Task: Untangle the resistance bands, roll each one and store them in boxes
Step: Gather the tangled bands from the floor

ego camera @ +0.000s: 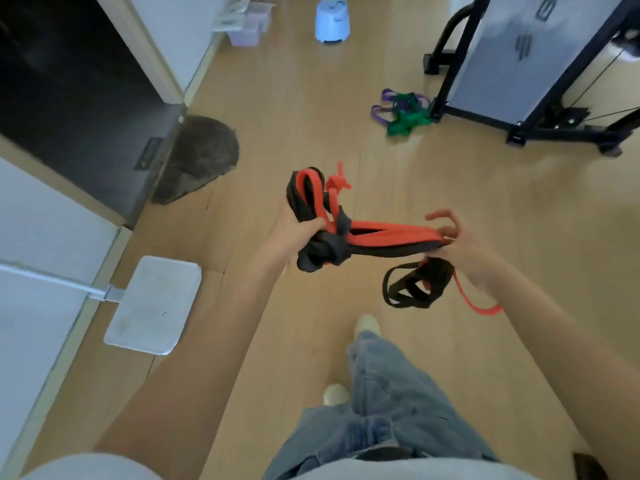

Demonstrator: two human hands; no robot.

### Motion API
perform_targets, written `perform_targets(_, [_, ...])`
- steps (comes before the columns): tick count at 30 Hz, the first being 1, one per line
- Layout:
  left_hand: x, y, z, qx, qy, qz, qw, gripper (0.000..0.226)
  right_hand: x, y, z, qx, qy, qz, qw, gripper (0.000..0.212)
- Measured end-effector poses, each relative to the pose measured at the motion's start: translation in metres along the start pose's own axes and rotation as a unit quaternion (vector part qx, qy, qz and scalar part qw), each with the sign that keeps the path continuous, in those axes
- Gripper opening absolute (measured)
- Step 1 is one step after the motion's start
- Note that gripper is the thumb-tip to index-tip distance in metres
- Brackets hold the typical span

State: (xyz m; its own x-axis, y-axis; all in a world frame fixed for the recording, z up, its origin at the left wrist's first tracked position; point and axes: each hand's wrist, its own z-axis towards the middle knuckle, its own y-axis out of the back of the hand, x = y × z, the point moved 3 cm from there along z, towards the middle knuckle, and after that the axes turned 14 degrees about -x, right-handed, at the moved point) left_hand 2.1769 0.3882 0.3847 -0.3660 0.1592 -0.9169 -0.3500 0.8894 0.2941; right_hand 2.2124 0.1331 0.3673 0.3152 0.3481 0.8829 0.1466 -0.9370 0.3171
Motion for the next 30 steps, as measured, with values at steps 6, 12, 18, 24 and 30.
perform_targets(6, [0.006,-0.046,0.191,0.035,0.04,0.096,0.994,0.061,0.083,-0.03,0.176,0.186,-0.018,-0.058,0.981,0.047])
perform_targets(12, [-0.041,-0.043,0.354,0.014,0.101,-0.01,0.995,0.038,0.169,-0.054,0.358,0.229,-0.15,-0.064,0.959,0.044])
perform_targets(18, [-0.104,-0.101,0.535,0.133,-0.031,0.117,0.984,0.103,0.248,-0.148,0.544,-0.025,-0.157,0.263,0.951,0.032])
perform_targets(24, [-0.156,-0.135,0.711,0.037,-0.082,0.307,0.947,0.111,0.296,-0.18,0.698,0.044,-0.209,0.337,0.917,0.041])
perform_targets(30, [-0.181,-0.179,0.869,0.04,-0.01,0.347,0.937,0.033,0.302,-0.171,0.841,0.019,-0.216,0.364,0.906,0.045])
